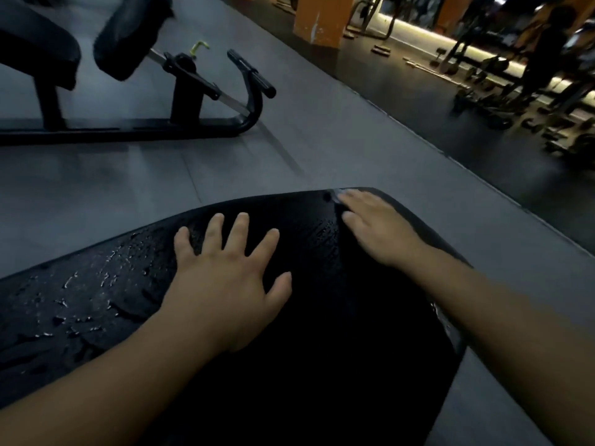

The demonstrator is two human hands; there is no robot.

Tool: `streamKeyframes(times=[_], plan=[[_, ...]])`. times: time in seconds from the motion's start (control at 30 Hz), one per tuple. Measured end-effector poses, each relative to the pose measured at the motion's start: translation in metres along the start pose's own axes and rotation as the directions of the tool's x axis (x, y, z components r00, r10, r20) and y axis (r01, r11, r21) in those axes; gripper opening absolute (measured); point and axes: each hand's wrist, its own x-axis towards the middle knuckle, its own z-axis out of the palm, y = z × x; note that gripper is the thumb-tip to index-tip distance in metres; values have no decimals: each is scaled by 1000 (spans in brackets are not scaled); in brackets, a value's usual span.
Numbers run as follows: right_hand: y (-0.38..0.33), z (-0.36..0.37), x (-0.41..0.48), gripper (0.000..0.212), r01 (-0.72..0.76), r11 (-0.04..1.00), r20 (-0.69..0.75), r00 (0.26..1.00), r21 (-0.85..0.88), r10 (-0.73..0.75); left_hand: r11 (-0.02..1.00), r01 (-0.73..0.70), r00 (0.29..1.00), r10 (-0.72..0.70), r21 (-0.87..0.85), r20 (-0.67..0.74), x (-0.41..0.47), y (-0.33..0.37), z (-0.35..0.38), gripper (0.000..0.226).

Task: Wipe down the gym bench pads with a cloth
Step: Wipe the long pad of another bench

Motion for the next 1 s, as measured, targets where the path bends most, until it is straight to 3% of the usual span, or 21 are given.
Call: streamKeyframes(times=[0.07,0.13,0.2,0.3,0.37,0.43,0.5,0.6,0.67,0.73,0.8,0.9,1.0], plan=[[-28,12,16,48,129,991,-19,991,-14,-130,1000,25,1000,-25,13,-8,-1,1,0,85],[-35,10,-12,54,367,929,17,930,54,-368,999,38,999,-37,23,-12,-1,2,-1,85],[-11,4,-44,56,500,858,62,859,113,-509,998,61,998,-61,9,-2,-3,4,-4,83],[23,-4,-24,50,410,906,33,909,103,-415,994,107,994,-106,-9,14,-4,10,-9,82],[11,3,6,50,312,948,47,948,60,-315,987,158,987,-158,-5,22,-2,18,-11,79],[-12,7,5,51,323,946,48,945,32,-324,970,245,968,-244,-2,58,4,31,-12,66],[-13,-1,-33,53,485,872,66,870,60,-489,929,368,928,-365,-32,76,7,47,-11,55],[42,-18,-78,60,670,729,117,720,137,-684,855,509,860,-503,-99,81,12,98,-7,58],[84,-18,-46,57,612,786,72,783,87,-618,883,456,890,-455,-107,40,16,156,3,60],[94,-14,-4,63,390,921,19,920,22,-390,908,404,913,-408,-112,-12,20,200,11,61],[79,-8,-7,66,329,944,-9,944,-30,-329,900,422,903,-428,-112,-34,22,210,15,61],[88,-12,-87,59,586,809,-4,810,51,-586,895,440,896,-443,-67,-27,17,205,13,60],[134,-16,-101,51,602,779,-34,794,173,-606,891,449,891,-452,-67,-42,16,212,12,60]])
